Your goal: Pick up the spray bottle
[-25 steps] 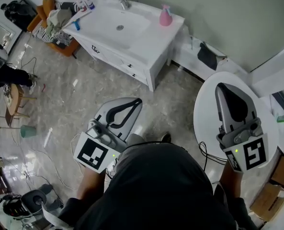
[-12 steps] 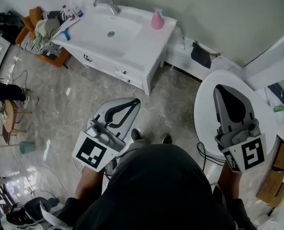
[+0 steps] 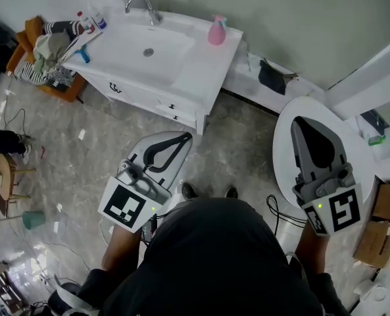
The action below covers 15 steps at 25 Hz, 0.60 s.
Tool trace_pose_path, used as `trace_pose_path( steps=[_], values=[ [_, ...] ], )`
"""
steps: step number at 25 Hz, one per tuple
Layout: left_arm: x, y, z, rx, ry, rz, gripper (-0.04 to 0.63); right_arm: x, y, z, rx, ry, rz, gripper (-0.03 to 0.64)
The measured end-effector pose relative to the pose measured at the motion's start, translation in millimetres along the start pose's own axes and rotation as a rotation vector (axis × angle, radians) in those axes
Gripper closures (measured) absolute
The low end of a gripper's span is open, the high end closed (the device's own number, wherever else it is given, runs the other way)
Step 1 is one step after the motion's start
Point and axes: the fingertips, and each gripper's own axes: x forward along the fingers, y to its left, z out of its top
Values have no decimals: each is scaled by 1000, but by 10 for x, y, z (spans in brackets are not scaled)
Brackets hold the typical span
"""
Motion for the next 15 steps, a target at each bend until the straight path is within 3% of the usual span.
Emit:
trace_pose_path(
  steps=[7,15],
  values=[
    [-163,331,-66,-3,-27,-19,591,283,268,79,-18,20,-6,609],
    [6,474,-159,-14,-3,-14,591,516,84,-12,1,28,2,609]
  ],
)
